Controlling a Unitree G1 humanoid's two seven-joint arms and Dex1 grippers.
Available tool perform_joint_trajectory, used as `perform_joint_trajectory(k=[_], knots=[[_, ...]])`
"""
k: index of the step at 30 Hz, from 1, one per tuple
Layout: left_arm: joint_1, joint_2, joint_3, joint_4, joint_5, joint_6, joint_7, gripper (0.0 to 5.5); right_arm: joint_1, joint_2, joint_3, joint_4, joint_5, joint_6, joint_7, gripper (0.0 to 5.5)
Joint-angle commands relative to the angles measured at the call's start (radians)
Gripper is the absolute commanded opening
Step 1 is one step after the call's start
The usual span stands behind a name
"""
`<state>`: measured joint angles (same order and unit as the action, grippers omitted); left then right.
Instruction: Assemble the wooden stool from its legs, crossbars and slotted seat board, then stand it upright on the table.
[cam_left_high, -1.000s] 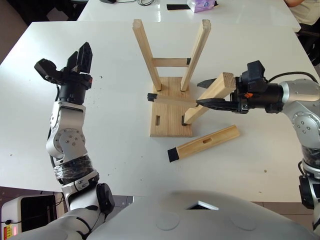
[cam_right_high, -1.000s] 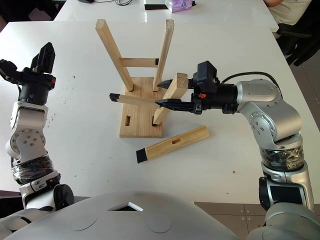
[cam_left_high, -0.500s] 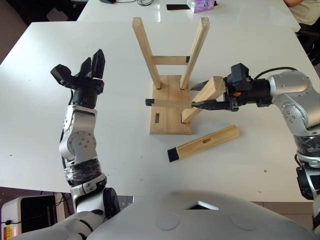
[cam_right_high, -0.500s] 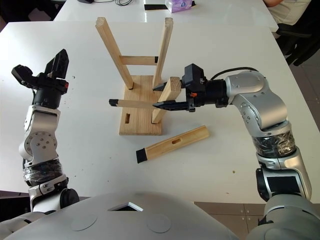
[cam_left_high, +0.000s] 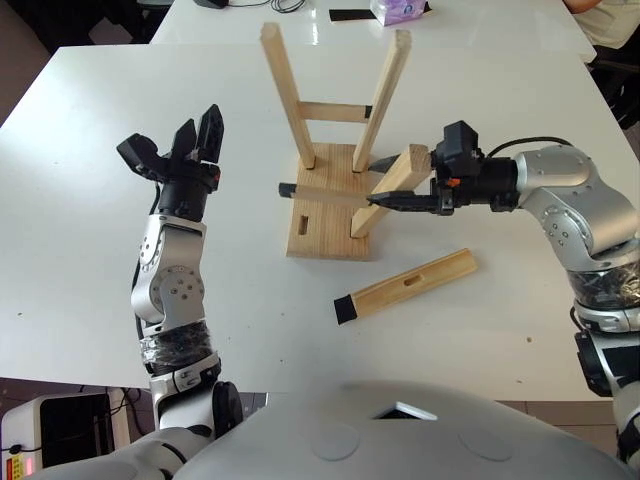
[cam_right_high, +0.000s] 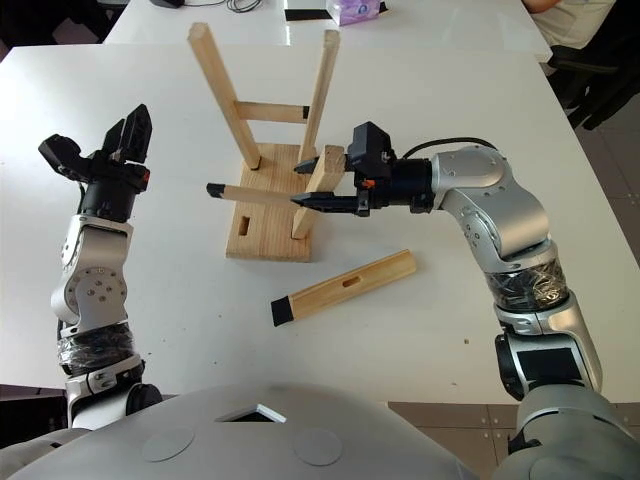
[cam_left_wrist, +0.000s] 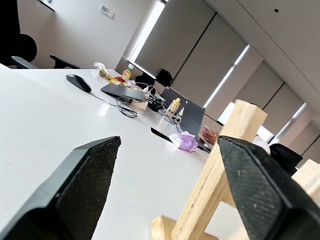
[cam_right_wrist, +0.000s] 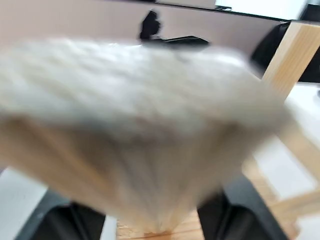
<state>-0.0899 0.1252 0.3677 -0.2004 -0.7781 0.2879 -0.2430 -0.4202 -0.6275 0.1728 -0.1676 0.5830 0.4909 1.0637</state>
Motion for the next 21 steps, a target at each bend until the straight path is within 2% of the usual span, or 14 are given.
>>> perform_joint_trajectory(k=[1,7,10,14,18,21], knots=[[0.029,0.004,0.02,-0.004,0.009,-0.014,0.006,3.61,-0.044,-0.001,-0.089,-0.047,0.063,0.078,-0.043,2.92],[0.02,0.016,0.033,0.009,0.014,-0.027,0.004,3.61,-0.037,-0.036,-0.143,-0.102,0.113,0.156,-0.042,3.05],[0.031,0.031,0.049,0.003,0.015,-0.03,0.002,3.61,0.037,-0.157,-0.213,-0.099,0.092,0.126,0.05,3.05],[0.083,0.048,0.107,-0.009,0.004,-0.034,0.017,3.61,0.115,-0.336,-0.255,0.032,-0.058,-0.024,0.168,3.05],[0.107,0.039,0.106,-0.027,0.013,-0.023,0.03,3.61,0.159,-0.364,-0.184,0.053,-0.134,-0.107,0.251,3.05],[0.069,0.06,0.082,-0.004,0.026,0.0,0.033,3.61,0.246,-0.336,-0.071,-0.006,-0.185,-0.156,0.285,3.05]])
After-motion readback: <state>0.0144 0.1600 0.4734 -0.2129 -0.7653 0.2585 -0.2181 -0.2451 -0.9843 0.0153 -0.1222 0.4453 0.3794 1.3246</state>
